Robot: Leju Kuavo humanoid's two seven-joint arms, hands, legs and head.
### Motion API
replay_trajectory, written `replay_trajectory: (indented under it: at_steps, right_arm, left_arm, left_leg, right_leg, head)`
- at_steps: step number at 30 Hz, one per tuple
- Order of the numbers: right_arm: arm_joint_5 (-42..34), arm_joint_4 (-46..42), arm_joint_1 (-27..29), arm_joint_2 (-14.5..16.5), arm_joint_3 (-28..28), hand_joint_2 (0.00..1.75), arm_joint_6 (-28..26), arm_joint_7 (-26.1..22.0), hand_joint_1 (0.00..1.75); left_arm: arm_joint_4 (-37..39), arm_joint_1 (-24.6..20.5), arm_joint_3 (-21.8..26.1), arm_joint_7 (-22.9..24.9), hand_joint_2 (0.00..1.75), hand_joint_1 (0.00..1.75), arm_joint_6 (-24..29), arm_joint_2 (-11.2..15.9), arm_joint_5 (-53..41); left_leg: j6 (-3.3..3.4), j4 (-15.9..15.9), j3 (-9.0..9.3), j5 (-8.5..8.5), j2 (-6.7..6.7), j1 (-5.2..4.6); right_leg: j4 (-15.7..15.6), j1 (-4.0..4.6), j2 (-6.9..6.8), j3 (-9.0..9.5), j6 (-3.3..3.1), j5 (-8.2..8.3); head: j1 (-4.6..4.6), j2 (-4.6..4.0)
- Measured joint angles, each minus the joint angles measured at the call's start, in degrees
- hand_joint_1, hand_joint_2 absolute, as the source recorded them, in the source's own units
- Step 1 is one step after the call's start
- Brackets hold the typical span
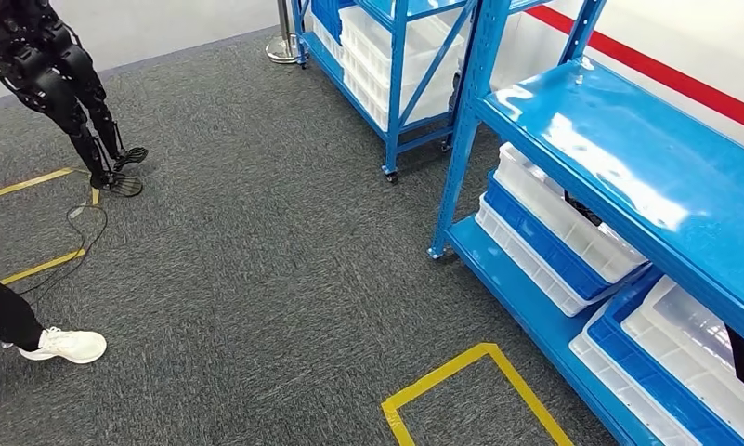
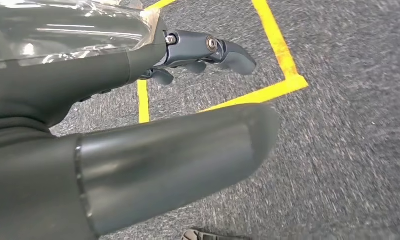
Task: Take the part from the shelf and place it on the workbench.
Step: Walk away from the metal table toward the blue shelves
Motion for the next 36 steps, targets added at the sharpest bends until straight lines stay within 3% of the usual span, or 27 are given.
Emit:
replay_trajectory:
  at_steps: [2,4,6,7,8,9,11,13,14,16,18,20,22,23,25,27,29,31,32,33,34,36]
  right_arm:
    - [0.0,0.0,0.0,-0.1,0.0,0.0,0.0,0.2,0.0]
    - [0.2,0.0,-0.1,-0.2,0.0,0.0,0.1,0.5,0.0]
    - [0.5,0.0,0.0,-0.2,0.0,0.0,0.3,0.6,0.0]
    - [0.6,0.0,0.0,-0.2,0.0,0.0,0.3,0.7,0.0]
    - [0.7,0.0,0.1,-0.2,0.0,0.0,0.4,0.7,0.0]
    - [0.8,0.0,0.1,-0.3,0.0,0.0,0.4,0.6,0.0]
    - [0.8,0.0,0.2,-0.3,0.0,0.0,0.4,0.4,0.0]
    - [0.7,0.0,0.1,-0.3,0.0,0.0,0.4,0.2,0.0]
    - [0.8,0.0,0.1,-0.3,0.0,0.0,0.4,0.1,0.0]
    - [1.0,0.0,0.2,-0.4,0.0,0.0,0.4,0.2,0.0]
    - [1.1,0.0,0.2,-0.4,0.0,0.0,0.4,0.2,0.0]
    - [1.1,0.0,0.1,-0.4,0.0,0.0,0.4,0.3,0.0]
    - [1.2,0.0,0.1,-0.5,0.0,0.0,0.4,0.3,0.0]
    - [1.2,0.0,0.1,-0.5,0.0,0.0,0.4,0.3,0.0]
    - [1.2,0.0,0.3,-0.6,0.0,0.0,0.4,0.3,0.0]
    - [1.3,0.0,0.2,-0.7,0.0,0.0,0.4,0.3,0.0]
    - [1.5,0.0,0.0,-0.7,0.1,0.0,0.4,0.3,0.0]
    - [1.7,0.0,-0.1,-0.7,0.1,0.0,0.5,0.2,0.0]
    - [1.7,0.0,-0.1,-0.8,0.1,0.0,0.5,0.1,0.0]
    - [1.7,0.0,-0.1,-0.8,0.1,0.0,0.5,-0.1,0.0]
    - [1.6,0.0,-0.1,-0.9,0.1,0.0,0.5,-0.3,0.0]
    - [1.4,0.0,-0.1,-0.8,0.1,0.0,0.5,-0.6,0.0]
  left_arm:
    - [0.0,-0.1,0.0,-0.2,0.0,0.0,0.2,0.1,-0.2]
    - [0.0,0.0,0.0,-0.5,0.0,0.0,0.5,0.2,-0.1]
    - [0.0,0.2,0.0,-0.6,0.0,0.0,0.8,0.3,0.1]
    - [0.0,0.2,0.1,-0.6,0.0,0.0,1.0,0.3,0.3]
    - [0.0,0.2,0.1,-0.5,0.0,0.0,1.0,0.4,0.4]
    - [0.0,0.2,0.1,-0.4,0.0,0.0,1.1,0.4,0.4]
    - [0.0,0.2,0.1,-0.2,0.0,0.0,1.0,0.6,0.3]
    - [0.0,0.2,0.1,-0.2,0.0,0.0,0.9,0.8,0.1]
    - [0.0,0.1,0.1,-0.2,0.0,0.0,0.8,0.8,0.1]
    - [0.0,-0.1,0.1,0.0,0.0,0.0,0.9,0.8,0.3]
    - [0.0,-0.2,0.1,0.1,0.0,0.0,1.0,0.8,0.6]
    - [0.0,-0.1,0.2,0.2,0.0,0.0,1.0,0.8,0.8]
    - [0.0,0.0,0.3,0.3,0.0,0.0,1.0,0.9,0.8]
    - [0.0,0.1,0.3,0.3,0.0,0.0,1.0,0.9,0.8]
    - [0.0,0.0,0.3,0.3,0.0,0.0,1.0,0.9,0.8]
    - [0.0,0.0,0.3,0.3,0.0,0.0,1.0,0.8,0.8]
    - [-0.1,0.0,0.3,0.6,0.0,0.0,1.1,0.9,0.8]
    - [-0.1,-0.2,0.3,1.0,0.0,0.0,1.1,0.9,0.9]
    - [-0.1,-0.3,0.3,1.1,0.0,0.0,1.2,0.9,0.9]
    - [-0.1,-0.3,0.3,1.1,0.0,0.0,1.2,0.9,0.8]
    - [-0.1,-0.3,0.3,1.2,0.0,0.0,1.2,1.0,0.7]
    - [0.0,-0.2,0.3,1.5,0.0,0.0,1.1,1.0,0.4]
  left_leg:
    - [-0.69,2.2,-0.71,-1.9,-2.46,0.41]
    - [-0.94,8.6,-3.49,-5.7,-5.93,0.59]
    - [-0.91,15.5,-6.94,-8.47,-6.96,0.6]
    - [-0.84,17.1,-7.94,-8.5,-7.1,0.6]
    - [-0.7,16.5,-7.94,-7.36,-7.2,0.6]
    - [-0.51,14.0,-6.95,-5.36,-7.44,0.62]
    - [-0.11,6.2,-3.52,-1.11,-9.6,0.71]
    - [0.18,1.6,-1.6,0.49,-11.35,0.64]
    - [0.37,1.1,-1.48,0.43,-11.36,0.44]
    - [1.08,0.7,-1.42,0.86,-9.98,0.18]
    - [1.99,0.0,-1.31,1.41,-8.48,0.27]
    - [2.47,-0.3,-1.39,1.62,-6.79,0.22]
    - [2.5,-0.3,-1.56,1.59,-5.02,0.11]
    - [2.44,-0.3,-1.62,1.56,-4.22,0.11]
    - [2.21,-0.2,-1.55,1.44,-2.86,0.18]
    - [1.61,-0.2,-1.15,1.14,-1.69,0.05]
    - [0.73,-0.2,-0.51,0.64,-0.61,-0.12]
    - [-0.13,-0.3,0.2,0.28,0.59,0.07]
    - [-0.53,-0.1,0.37,-0.07,0.43,0.31]
    - [-0.87,0.9,0.13,-0.99,-0.71,0.53]
    - [-1.1,3.2,-0.78,-2.64,-2.5,0.7]
    - [-1.28,11.0,-4.38,-6.96,-6.1,0.84]
  right_leg:
    - [-0.2,-0.4,1.31,0.14,-1.01,0.3]
    - [-0.2,-0.4,2.53,0.22,-1.69,0.55]
    - [-0.2,-0.07,3.87,0.12,-1.95,0.63]
    - [-0.2,0.06,4.64,0.12,-2.0,0.66]
    - [-0.2,0.15,5.42,0.19,-1.99,0.66]
    - [-0.2,0.19,6.22,0.3,-1.99,0.66]
    - [0.0,0.34,7.76,0.41,-1.9,0.65]
    - [0.2,0.54,8.99,0.03,-1.52,0.72]
    - [0.2,0.56,9.53,-0.3,-1.15,0.82]
    - [0.3,0.42,10.13,-1.03,-0.37,0.98]
    - [2.9,0.53,7.86,-2.64,-0.28,-0.47]
    - [9.5,0.53,4.8,-5.95,-0.69,-3.72]
    - [15.5,0.24,3.83,-8.74,-0.42,-5.97]
    - [15.9,0.07,3.59,-8.74,0.06,-5.96]
    - [10.5,-0.36,2.61,-5.43,1.34,-3.89]
    - [2.8,-0.54,-0.55,-1.08,1.91,-1.35]
    - [-0.2,-0.34,-2.42,0.49,1.29,-0.33]
    - [-0.2,-0.11,-1.14,0.31,0.36,-0.25]
    - [-0.3,-0.31,-0.4,0.42,-0.07,-0.15]
    - [-0.4,-0.55,0.33,0.55,-0.48,0.02]
    - [-0.4,-0.81,1.03,0.68,-0.85,0.19]
    - [-0.4,-0.76,2.46,0.63,-1.34,0.39]
  head:
    - [-0.07,0.0]
    - [-0.16,0.0]
    - [-0.16,0.0]
    - [-0.16,0.0]
    - [-0.15,0.0]
    - [-0.15,0.0]
    - [-0.15,0.0]
    - [-0.12,0.0]
    - [-0.11,0.0]
    - [-0.15,0.0]
    - [0.06,0.0]
    - [0.37,0.0]
    - [0.43,0.0]
    - [0.43,0.0]
    - [0.44,0.0]
    - [0.45,0.0]
    - [0.35,0.0]
    - [0.23,0.0]
    - [0.2,0.0]
    - [0.14,0.0]
    - [0.11,0.0]
    - [0.03,0.0]
